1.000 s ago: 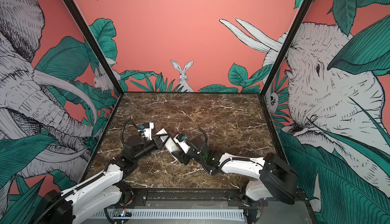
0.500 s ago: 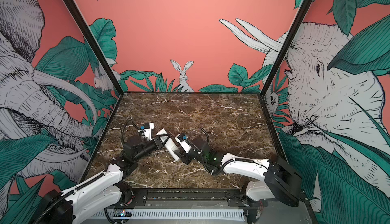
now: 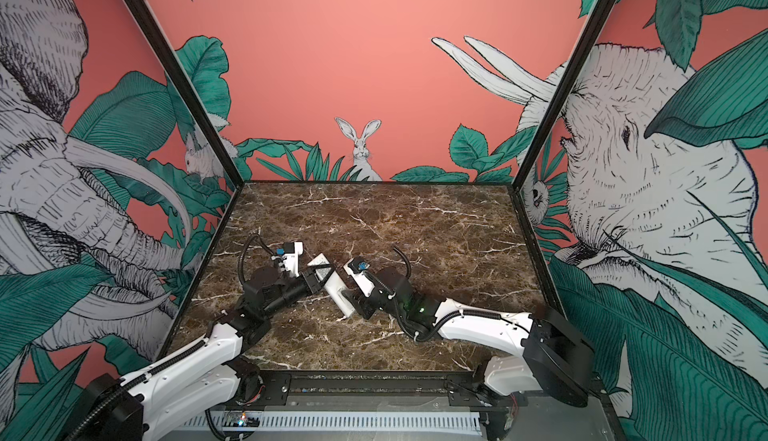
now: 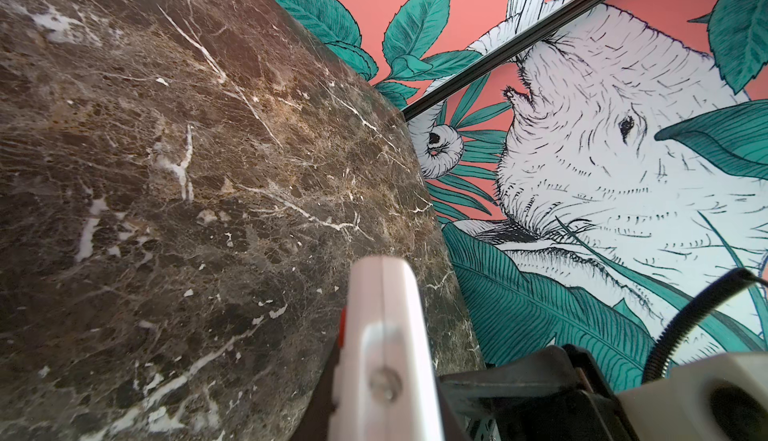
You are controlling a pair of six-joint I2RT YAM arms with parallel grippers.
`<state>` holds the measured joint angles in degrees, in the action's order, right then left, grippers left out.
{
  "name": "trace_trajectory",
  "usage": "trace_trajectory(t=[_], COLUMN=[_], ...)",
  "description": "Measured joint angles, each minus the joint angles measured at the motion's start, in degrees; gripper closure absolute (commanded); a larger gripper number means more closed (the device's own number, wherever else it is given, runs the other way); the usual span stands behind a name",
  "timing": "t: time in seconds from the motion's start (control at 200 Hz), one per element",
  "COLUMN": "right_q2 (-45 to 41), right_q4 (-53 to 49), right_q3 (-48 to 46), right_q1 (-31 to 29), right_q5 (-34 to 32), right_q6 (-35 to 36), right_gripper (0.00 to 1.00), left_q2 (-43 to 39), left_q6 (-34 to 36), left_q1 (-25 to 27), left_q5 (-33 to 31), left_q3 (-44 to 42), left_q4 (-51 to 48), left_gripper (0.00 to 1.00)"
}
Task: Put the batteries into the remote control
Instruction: 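Slide the cover along the remote with the right gripper until it latches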
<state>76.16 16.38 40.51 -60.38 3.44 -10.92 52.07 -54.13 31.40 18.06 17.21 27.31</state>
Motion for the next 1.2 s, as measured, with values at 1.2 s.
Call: trace_trajectory(t=[1.2], right_q2=[4.5], right_q4=[-5.2], right_q3=[3.3], right_q1=[0.5], right_q5=[0.7], right_q6=[0.2], right_gripper=[0.36], left_q2=[-0.1], left_q6=[0.7], left_q1=[0.0], left_q5=[-0.6], left_q3=[-0.5], left_q4=[-0.8], left_gripper=[1.0])
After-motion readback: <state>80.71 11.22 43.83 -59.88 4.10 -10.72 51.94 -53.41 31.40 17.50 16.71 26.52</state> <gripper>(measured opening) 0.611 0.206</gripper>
